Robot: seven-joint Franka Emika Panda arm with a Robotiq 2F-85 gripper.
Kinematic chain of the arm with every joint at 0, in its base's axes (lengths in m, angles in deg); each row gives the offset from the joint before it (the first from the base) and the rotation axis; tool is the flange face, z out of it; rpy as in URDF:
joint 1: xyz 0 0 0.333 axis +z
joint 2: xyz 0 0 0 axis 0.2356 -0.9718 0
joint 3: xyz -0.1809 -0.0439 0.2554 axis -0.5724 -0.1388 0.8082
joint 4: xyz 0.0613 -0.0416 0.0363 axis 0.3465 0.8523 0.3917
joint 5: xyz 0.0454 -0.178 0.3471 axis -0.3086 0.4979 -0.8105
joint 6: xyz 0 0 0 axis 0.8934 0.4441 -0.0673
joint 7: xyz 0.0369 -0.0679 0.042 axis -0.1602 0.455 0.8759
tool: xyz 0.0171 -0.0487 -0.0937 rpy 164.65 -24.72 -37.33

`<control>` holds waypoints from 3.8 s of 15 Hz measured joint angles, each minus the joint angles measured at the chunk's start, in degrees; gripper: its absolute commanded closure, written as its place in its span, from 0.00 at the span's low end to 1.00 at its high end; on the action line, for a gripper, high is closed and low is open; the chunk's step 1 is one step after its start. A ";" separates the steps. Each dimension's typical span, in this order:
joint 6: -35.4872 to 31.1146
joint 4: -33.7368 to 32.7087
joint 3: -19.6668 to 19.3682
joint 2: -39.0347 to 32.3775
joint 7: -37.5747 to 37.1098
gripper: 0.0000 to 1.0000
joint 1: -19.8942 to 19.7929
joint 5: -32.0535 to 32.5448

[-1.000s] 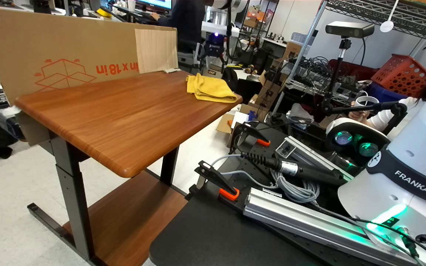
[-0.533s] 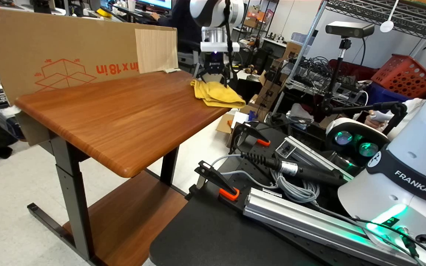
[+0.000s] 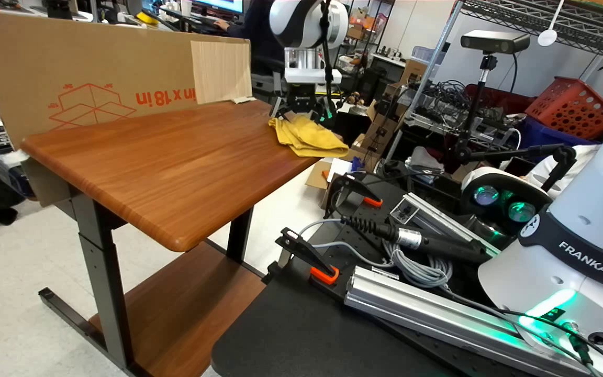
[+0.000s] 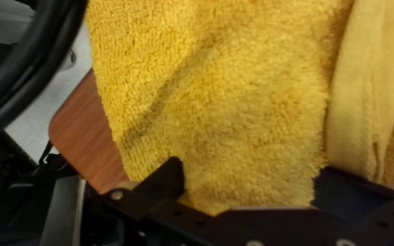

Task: Use the yellow towel to wipe the tabletop

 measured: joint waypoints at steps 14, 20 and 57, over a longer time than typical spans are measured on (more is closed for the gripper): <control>-27.77 21.02 17.16 9.80 17.54 0.00 -0.56 -14.50; -38.37 29.17 23.04 12.81 27.36 0.00 -2.40 -16.54; -52.87 5.68 38.24 -0.36 17.67 0.00 -13.24 -14.54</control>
